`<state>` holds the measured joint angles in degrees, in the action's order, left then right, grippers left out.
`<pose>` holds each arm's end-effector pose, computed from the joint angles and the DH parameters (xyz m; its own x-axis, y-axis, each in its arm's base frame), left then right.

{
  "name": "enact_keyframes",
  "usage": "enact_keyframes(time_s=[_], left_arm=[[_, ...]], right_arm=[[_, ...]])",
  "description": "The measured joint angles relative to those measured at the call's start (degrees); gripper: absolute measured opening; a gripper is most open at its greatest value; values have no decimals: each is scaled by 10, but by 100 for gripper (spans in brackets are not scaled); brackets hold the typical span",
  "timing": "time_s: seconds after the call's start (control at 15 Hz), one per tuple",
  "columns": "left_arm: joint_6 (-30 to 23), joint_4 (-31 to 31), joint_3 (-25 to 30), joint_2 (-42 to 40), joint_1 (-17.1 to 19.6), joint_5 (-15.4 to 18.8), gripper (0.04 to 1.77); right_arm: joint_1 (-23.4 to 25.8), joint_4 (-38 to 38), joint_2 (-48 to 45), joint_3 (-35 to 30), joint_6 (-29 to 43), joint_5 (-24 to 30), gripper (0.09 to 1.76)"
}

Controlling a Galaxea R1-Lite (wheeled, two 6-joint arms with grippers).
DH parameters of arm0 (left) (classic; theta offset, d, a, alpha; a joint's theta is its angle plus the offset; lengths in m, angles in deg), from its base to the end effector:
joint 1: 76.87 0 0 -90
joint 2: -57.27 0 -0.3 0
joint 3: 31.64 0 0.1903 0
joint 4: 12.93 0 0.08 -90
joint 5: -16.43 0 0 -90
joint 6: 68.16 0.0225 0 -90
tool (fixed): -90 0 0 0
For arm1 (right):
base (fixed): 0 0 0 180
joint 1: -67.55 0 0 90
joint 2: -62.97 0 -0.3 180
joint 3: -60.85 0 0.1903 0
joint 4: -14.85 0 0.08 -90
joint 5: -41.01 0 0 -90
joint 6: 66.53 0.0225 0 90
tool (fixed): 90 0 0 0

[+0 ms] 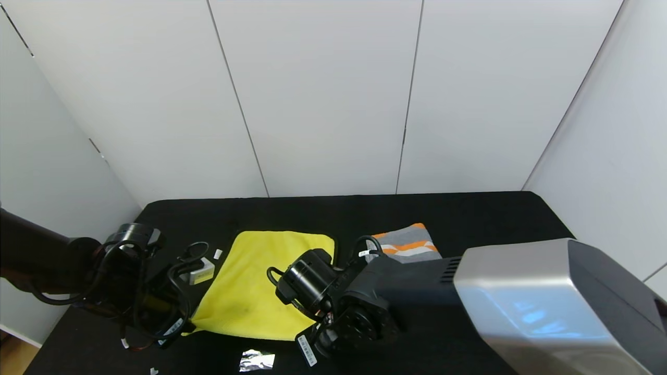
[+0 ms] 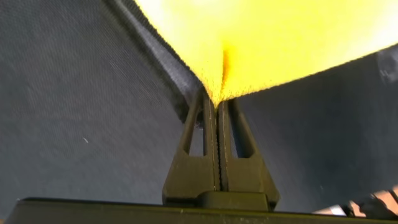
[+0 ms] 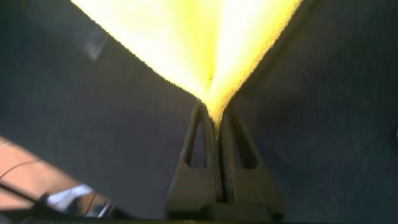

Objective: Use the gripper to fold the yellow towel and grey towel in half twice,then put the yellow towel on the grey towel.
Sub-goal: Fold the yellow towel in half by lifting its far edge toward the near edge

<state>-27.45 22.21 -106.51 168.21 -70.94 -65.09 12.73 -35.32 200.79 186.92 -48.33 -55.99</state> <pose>0.2927 0.0271 0.0713 0.3321 -0.1138 -0.9364 0.5725 0.8132 0.1043 0.2654 0.3718 0.0724 0.3688 0.3116 -0.8757 -0.5805 0.8130 0.0449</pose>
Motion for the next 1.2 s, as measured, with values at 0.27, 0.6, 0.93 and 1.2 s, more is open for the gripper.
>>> enact_keyframes(time_s=[0.27,0.6,0.93,1.2], left_arm=[[0,53,13,-38,3,0,11],[0,108,35,-92,4,0,11],[-2,109,52,-123,6,0,11],[-17,106,25,-129,9,7,11]], right_arm=[[0,-17,-34,-30,5,14,14],[-11,-18,-76,-87,17,44,14],[-21,-16,-95,-101,25,44,14],[-5,-13,-106,-79,25,40,14]])
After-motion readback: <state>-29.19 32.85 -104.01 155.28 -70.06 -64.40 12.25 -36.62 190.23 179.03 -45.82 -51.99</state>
